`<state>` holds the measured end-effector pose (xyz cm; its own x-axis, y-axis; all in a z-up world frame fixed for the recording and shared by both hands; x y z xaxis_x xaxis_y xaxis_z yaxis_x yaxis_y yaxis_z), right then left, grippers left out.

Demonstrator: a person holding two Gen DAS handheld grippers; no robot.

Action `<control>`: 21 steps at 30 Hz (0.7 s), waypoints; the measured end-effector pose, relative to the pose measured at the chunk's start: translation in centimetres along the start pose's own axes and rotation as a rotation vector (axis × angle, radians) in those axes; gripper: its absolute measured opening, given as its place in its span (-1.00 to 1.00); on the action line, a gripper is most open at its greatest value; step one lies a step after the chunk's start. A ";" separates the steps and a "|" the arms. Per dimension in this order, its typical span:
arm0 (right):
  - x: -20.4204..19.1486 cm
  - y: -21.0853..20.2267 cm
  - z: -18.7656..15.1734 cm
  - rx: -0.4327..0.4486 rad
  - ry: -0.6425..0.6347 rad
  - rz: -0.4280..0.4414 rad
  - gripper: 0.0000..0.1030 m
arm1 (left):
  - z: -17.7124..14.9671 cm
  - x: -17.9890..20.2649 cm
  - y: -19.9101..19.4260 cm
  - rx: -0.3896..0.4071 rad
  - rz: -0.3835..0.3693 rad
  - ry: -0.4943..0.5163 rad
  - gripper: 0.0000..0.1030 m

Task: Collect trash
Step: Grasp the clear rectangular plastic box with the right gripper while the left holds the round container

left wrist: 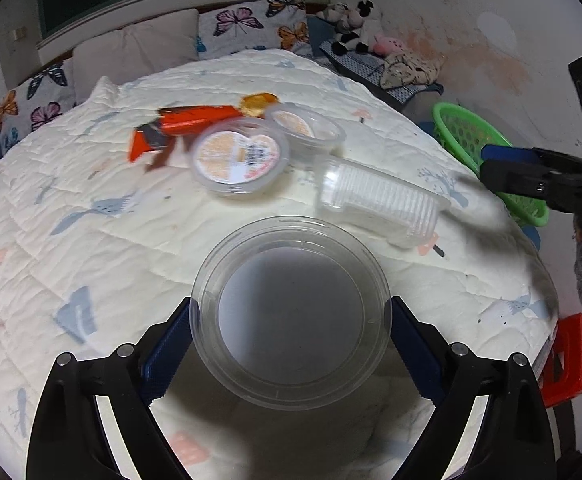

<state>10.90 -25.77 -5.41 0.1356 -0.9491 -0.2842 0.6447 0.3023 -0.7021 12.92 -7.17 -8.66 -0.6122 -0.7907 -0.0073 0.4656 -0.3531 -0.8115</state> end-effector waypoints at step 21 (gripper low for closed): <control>-5.9 4.1 -0.5 -0.072 -0.110 0.066 0.46 | -1.5 -5.5 -4.1 0.064 0.090 -0.106 0.75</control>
<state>12.38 -18.90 -6.97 0.2599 -0.9298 -0.2605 0.5766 0.3659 -0.7305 13.42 -0.68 -6.15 -0.4963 -0.8680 -0.0138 0.5576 -0.3065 -0.7714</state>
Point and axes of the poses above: each gripper's, at about its wrist camera, not at the fingertips, and y roughly the way its jaws point, x to its right, z to its top, the point moved 5 cm from there along y, roughly the way its jaws point, and after that the axes turned 7 degrees about y, right-handed, at the moved point
